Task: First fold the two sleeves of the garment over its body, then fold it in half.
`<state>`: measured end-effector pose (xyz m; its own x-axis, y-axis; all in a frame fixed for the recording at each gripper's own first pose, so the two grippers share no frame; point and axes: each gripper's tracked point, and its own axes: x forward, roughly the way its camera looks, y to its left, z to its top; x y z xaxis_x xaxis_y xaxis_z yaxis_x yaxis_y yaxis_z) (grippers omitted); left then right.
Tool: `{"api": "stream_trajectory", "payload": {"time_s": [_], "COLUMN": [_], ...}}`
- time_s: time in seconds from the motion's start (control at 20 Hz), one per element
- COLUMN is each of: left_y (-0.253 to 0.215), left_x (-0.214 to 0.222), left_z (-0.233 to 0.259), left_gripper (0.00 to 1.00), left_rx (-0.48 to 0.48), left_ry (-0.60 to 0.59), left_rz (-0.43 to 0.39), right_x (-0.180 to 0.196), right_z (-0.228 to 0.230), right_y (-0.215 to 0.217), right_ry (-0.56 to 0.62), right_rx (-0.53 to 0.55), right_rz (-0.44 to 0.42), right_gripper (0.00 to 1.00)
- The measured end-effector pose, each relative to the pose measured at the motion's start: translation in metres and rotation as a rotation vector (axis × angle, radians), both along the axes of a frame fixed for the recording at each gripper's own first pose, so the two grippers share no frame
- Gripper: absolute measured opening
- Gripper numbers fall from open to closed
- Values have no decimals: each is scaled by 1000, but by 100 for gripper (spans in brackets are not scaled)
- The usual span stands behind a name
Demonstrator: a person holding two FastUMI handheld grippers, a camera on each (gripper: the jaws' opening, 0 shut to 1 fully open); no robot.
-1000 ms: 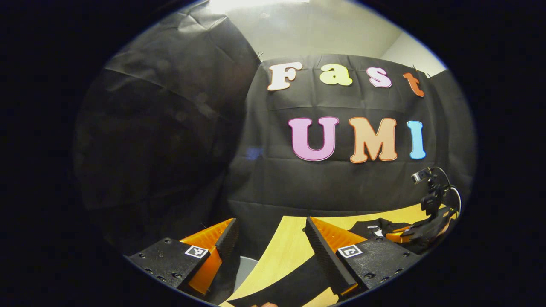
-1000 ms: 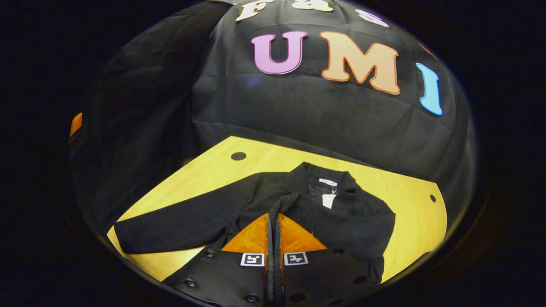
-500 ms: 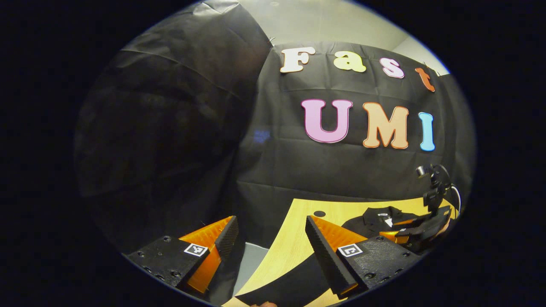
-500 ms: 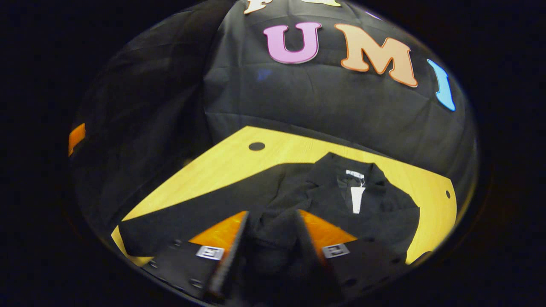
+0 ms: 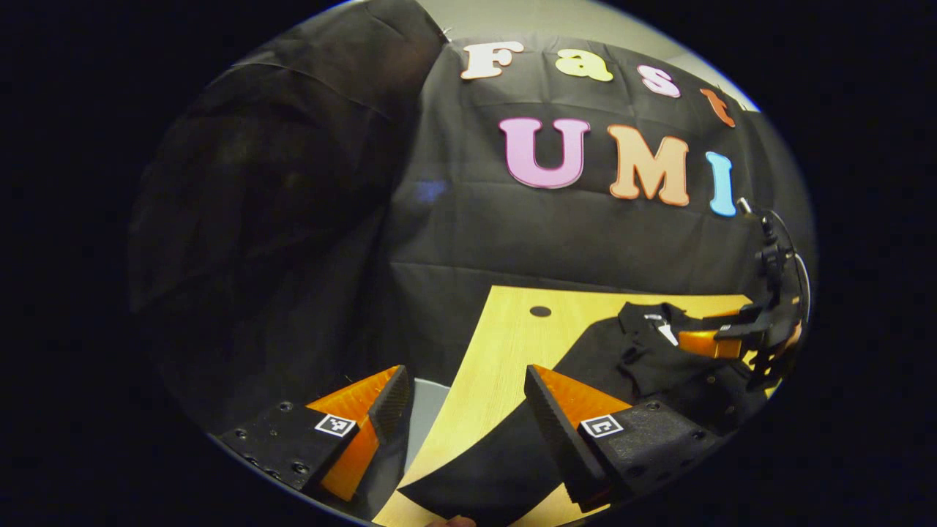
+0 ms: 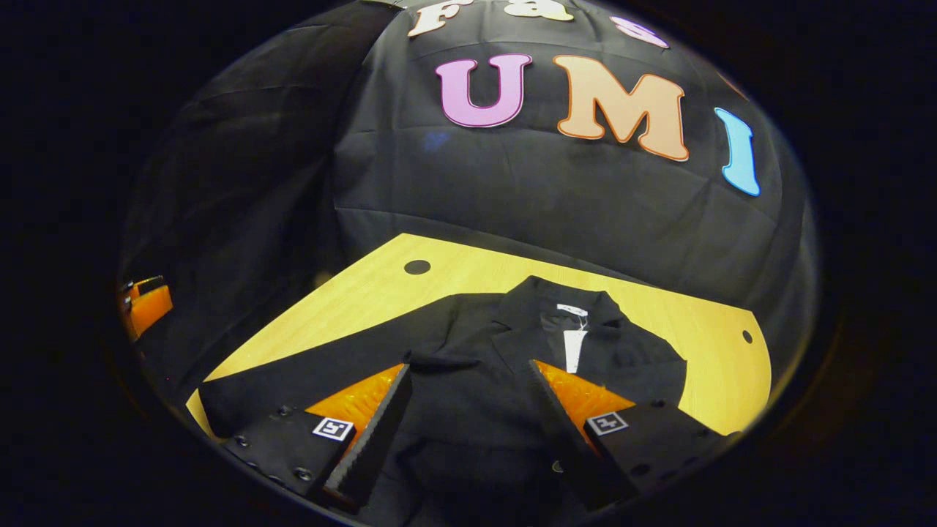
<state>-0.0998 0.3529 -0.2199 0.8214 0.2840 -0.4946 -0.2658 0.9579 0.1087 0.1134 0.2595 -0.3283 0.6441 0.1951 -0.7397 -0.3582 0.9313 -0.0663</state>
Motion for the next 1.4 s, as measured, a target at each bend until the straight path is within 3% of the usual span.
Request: {"api": "stream_trajectory", "payload": {"time_s": [0.4,0.75,1.0,1.3,1.35,1.4], "left_y": [-10,-14,-16,-17,-22,-26], "left_x": [-47,-86,-104,-105,-105,-100], "left_z": [-83,-124,-135,-133,-130,-132], "left_gripper": [96,96,96,96,94,84], "left_rx": [-32,-115,-139,-120,-122,-123], "left_ry": [226,358,406,378,373,362], "left_rz": [-12,69,105,101,88,76], "right_x": [-17,-26,-32,-36,-37,-37], "right_z": [-4,-6,-4,7,9,10], "right_y": [-25,-29,-31,-39,-42,-44], "right_ry": [24,39,43,27,24,21], "right_rx": [-33,-48,-58,-51,-49,-45], "right_rz": [-31,-25,-18,-27,-30,-31], "right_gripper": [98,99,100,100,100,100]}}
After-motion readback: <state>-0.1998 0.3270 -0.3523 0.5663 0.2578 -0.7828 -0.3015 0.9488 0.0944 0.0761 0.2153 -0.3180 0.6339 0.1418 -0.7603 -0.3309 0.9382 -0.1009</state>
